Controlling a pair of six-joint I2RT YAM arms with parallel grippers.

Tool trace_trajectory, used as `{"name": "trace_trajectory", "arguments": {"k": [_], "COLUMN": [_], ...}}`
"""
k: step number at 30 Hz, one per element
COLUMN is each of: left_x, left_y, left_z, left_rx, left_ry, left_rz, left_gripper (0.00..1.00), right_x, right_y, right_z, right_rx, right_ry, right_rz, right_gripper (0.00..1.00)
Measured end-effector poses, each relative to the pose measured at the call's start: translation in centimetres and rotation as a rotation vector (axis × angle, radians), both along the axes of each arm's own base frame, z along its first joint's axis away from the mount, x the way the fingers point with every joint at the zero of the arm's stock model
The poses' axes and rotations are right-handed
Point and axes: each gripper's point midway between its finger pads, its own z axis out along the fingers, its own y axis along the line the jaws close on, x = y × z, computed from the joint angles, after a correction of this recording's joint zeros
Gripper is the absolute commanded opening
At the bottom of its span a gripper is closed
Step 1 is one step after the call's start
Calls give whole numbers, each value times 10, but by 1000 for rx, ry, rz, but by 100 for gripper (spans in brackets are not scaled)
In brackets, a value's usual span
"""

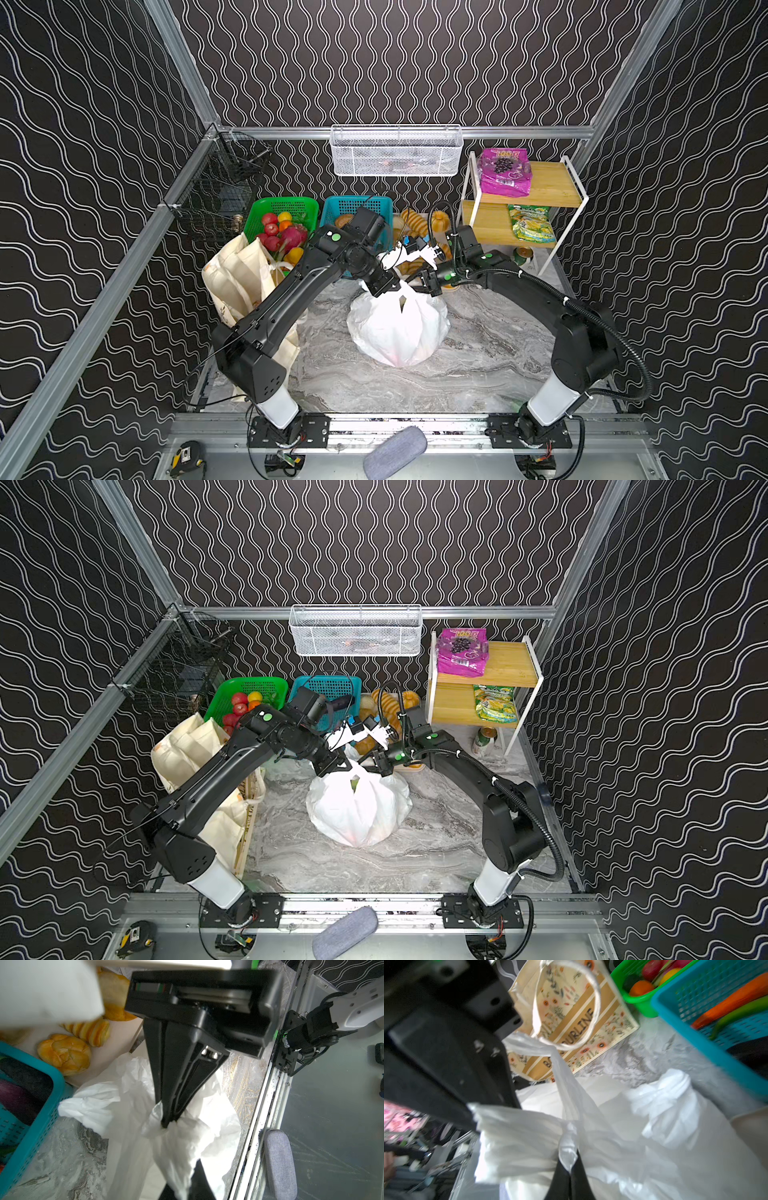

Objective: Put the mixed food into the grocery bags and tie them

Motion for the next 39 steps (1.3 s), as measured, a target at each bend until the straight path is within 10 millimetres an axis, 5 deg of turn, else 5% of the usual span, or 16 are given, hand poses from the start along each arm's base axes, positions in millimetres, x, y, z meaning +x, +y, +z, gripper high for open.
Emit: {"name": "trace_trajectory", "arguments": {"k": [6,12,19,25,30,39], "left_x": [-3,-6,-10,-14,-14,-12], "left_y": [-15,-22,-23,-24,-25,-27], "left_z": [20,30,35,39,38,40], "left_rx": [-102,-143,-155,-164,-167,-181], "left_ry": [-35,-42,-41,-33,-22,-13], "left_rz": [-80,-144,-163,-183,-186,-168], "left_gripper": [0,0,0,0,0,0], "right_x": [6,41,11,-44,-32,-27], "right_y": [-21,-74,-96,-70,-55,-25], "right_z": [-8,29,49,39,64,72], "right_rx": [-109,-80,24,139,178,189], "right_ry": [4,-168,-451,-841,-1092,-1145], "right_rz": [-134,-459,-516,-340,-375,-412], "right_gripper": [33,58,76,86,91,83]}}
